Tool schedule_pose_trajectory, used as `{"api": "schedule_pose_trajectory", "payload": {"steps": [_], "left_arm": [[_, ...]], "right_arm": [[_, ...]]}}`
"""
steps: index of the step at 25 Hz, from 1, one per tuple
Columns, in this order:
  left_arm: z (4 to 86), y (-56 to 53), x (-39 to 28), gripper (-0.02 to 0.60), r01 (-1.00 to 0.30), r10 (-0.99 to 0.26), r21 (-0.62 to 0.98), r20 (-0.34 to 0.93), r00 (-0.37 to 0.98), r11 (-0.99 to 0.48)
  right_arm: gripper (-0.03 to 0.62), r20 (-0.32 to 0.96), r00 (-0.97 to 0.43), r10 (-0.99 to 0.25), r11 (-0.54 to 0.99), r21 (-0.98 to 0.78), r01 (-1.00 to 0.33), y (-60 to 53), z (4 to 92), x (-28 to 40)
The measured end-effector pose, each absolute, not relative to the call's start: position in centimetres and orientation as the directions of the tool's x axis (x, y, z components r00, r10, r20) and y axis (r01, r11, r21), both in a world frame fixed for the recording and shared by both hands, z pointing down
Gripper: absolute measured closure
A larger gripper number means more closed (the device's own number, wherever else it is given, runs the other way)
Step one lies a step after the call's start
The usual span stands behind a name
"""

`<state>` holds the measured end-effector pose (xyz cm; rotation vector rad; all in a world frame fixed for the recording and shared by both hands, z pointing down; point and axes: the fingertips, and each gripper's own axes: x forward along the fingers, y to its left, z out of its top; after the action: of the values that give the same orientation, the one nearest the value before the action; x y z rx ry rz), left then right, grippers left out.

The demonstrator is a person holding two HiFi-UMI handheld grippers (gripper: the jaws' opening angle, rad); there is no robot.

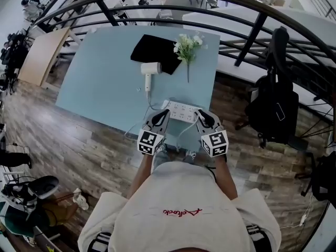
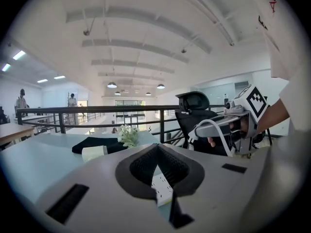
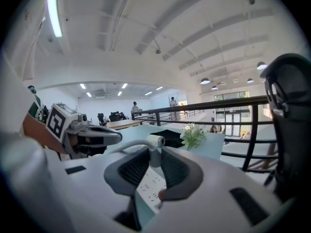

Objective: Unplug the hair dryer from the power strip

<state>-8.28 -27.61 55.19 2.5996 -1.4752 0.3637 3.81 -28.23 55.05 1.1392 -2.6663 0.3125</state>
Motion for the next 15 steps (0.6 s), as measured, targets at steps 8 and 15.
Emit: {"api": "schedule_pose_trajectory", "payload": {"steps": [8, 15], "left_arm": [[52.6, -27.3, -8.2, 0.572, -0.873, -0.854, -0.023, 0.217, 0.472, -0.488], [51.4, -25.5, -9.2, 0.572, -0.881, -0.865, -0.011, 0.199, 0.461, -0.473]], "right_arm": [[0.51, 0.257, -0.687, -0.68, 0.69, -0.094, -0.718, -27.6, 53.3, 3.9], [0.51, 0.24, -0.69, -0.683, 0.691, -0.094, -0.717, -26.1, 52.4, 3.1]]}}
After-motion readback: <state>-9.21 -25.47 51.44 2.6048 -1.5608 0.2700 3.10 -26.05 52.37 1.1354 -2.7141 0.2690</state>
